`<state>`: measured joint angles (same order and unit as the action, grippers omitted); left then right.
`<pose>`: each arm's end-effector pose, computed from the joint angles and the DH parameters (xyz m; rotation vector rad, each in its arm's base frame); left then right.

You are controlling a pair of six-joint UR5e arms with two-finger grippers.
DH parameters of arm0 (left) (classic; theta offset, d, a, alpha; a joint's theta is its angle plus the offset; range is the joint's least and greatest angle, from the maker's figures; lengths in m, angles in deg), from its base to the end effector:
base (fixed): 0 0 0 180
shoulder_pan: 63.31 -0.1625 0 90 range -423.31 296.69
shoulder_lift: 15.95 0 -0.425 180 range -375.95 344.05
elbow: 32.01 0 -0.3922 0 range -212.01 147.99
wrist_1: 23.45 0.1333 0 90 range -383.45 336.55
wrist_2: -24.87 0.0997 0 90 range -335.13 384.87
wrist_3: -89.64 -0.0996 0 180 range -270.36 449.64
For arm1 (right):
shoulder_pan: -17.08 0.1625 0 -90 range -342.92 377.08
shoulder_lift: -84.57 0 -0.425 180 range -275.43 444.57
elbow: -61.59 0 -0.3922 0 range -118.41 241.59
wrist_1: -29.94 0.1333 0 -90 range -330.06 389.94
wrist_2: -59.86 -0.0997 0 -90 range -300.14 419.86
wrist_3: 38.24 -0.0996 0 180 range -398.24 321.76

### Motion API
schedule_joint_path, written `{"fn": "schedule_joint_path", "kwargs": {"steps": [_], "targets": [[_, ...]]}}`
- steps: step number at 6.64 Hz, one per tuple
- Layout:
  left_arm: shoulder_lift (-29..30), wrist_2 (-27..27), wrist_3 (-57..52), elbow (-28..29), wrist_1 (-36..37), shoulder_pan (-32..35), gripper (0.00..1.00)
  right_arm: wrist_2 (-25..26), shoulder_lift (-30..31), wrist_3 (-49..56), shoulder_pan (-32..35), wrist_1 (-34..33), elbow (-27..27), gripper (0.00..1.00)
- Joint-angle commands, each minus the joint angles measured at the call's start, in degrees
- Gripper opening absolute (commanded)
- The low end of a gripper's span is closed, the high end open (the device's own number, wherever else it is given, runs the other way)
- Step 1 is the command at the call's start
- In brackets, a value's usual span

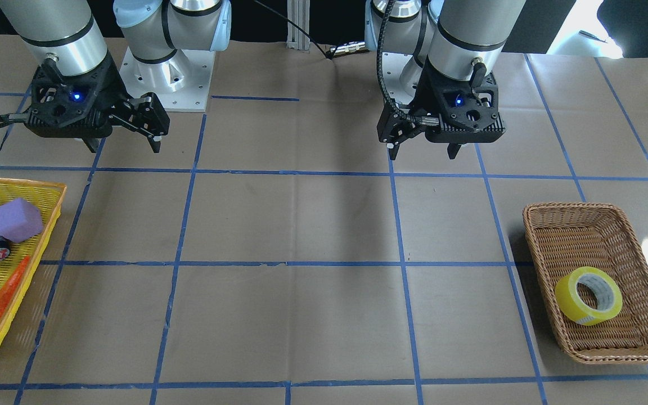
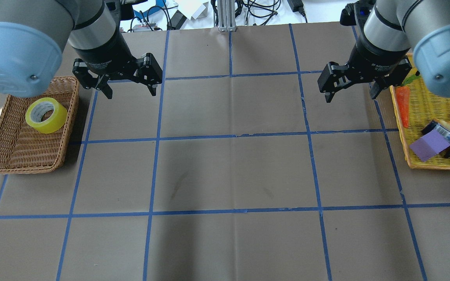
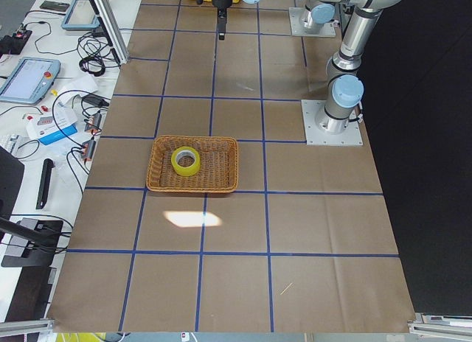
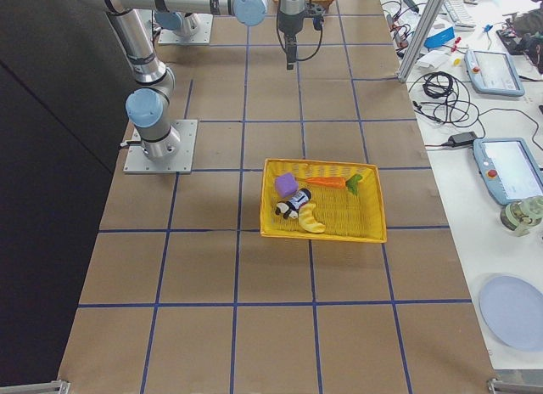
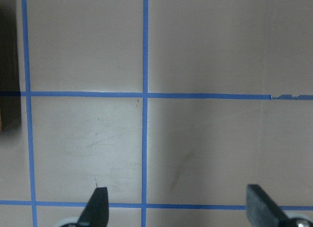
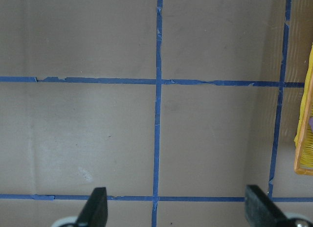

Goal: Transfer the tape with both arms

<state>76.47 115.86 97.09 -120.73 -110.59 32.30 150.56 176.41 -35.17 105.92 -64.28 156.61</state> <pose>-0.1811 -0.4974 0.4828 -0.0506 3.1270 -0.0497 0.1224 -0.4820 0.4678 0.0520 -3.1282 0.0277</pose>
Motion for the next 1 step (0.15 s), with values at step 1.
{"fn": "schedule_joint_path", "kwargs": {"steps": [1], "targets": [[0.0, 0.1, -0.4, -0.1, 0.0, -0.2, 1.00, -0.1, 0.0, 0.0, -0.1, 0.0, 0.0, 1.00]]}}
